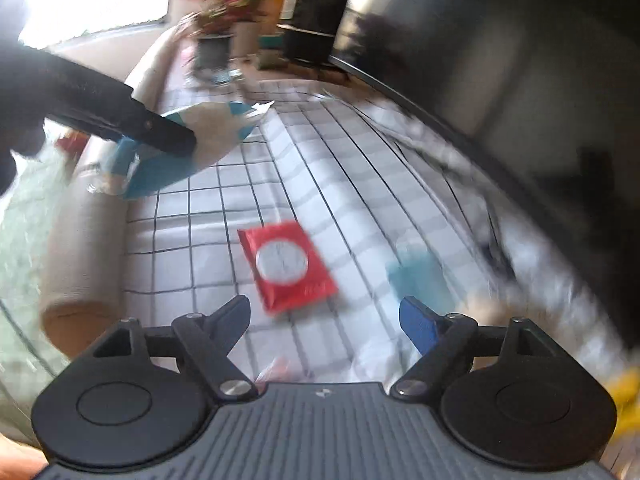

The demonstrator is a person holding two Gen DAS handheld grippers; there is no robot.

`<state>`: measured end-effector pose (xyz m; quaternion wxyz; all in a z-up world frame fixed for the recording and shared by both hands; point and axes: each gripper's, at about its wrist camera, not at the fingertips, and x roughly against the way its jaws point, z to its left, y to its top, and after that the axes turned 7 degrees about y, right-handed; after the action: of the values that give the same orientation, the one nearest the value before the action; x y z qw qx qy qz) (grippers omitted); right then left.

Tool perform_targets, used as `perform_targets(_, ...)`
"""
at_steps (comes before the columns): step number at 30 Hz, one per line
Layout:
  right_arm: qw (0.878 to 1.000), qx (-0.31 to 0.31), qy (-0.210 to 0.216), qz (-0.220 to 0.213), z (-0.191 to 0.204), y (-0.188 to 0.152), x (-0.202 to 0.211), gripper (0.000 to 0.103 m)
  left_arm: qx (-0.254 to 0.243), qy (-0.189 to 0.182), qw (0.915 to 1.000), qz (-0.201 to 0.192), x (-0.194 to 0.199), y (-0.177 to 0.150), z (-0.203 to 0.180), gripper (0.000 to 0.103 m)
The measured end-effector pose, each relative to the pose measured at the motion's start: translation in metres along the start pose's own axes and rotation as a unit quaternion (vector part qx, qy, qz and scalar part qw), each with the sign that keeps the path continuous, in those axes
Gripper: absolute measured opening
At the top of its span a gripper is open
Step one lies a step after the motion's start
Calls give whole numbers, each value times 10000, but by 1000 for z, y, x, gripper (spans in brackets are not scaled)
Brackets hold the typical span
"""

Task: Organize soft objects
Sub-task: 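Grasp the red sachet with the right gripper while the left gripper holds the blue pack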

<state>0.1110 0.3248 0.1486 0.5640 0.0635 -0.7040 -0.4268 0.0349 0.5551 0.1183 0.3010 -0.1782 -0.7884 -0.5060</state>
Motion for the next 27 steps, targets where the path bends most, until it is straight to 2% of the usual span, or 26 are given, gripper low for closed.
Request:
perform_targets(2,9988,258,344,253,-3,12,-21,82,224,29,9997,-5,2,-2,10,58)
perform_targets(5,9947,-12,922,457,-13,25,-51,82,440,-16,9990,-50,7,-8,18,58)
perform_targets(11,9902,-774,1054,483,-34,30,-104,82,589,119,9982,-34,18,-20,31,58)
perform_targets(17,9892,-771,1104,574,-26,26,-124,83,704,208,9972,112,19,-28,39,58)
perform_targets(19,9838,-914,1346,758,-18,26,-119,85,718,171,9972,138,19,-29,39,58)
perform_targets(21,9775,-974,1713,758,-13,26,-112,85,717,147,9972,122,21,-29,38,58)
perform_targets(23,9830,-802,1549,566,-6,28,-105,85,741,154,9971,99,22,-29,38,58)
perform_targets(25,9873,-748,1267,593,-4,31,-114,85,798,182,9966,95,22,-29,40,58)
perform_targets(27,9840,-1219,1100,692,-7,31,-124,87,846,211,9962,79,24,-30,43,58)
